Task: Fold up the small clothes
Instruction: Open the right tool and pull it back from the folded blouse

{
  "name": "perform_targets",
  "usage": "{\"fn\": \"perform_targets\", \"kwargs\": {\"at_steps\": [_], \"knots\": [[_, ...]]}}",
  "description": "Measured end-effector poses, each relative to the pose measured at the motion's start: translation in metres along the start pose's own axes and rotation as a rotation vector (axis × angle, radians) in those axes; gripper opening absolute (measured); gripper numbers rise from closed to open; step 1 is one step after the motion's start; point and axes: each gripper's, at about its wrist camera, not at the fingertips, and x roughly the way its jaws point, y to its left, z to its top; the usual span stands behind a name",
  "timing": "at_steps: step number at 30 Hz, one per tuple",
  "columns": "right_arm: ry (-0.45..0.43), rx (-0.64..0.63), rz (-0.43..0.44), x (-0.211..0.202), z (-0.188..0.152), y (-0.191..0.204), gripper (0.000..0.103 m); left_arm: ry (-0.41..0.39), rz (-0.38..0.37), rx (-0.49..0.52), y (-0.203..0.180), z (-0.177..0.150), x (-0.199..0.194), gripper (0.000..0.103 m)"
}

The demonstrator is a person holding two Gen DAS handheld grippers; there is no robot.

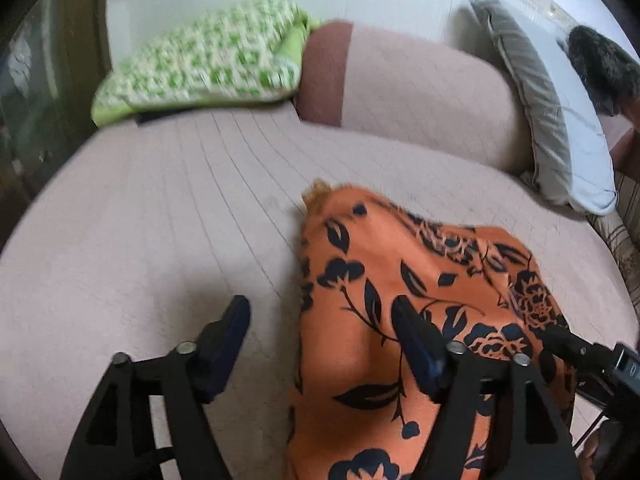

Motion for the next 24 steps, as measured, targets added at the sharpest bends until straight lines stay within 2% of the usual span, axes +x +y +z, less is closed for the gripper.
{"fn": "perform_targets", "kwargs": {"at_steps": [4,7,10,16,24], "knots": [[-0.113,-0.152,-0.109,-0.035,-0.005,0.023,0.067,-0.093,0.065,0.018,-0.002,0.000,-0.028,0.085],[-0.223,-0.225,-0.121,-0.063,-0.012,0.043,0.067,-0.143,0.093,0.027,-0.002,0.005,-0.040,0.085],[-0.290,-0.284,-0.120,-0.079,-0.023,0.061,0.067,-0.166,0.104,0.045,-0.006,0.004,-0.055,0.086],[-0.349,-0.372,-0.126,-0.099,-0.050,0.083,0.067,-0.197,0.118,0.072,-0.004,-0.005,-0.074,0.086],[-0.358,-0.362,-0.109,-0.109,-0.069,0.090,0.067,-0.195,0.121,0.068,0.001,-0.016,-0.087,0.086]]}}
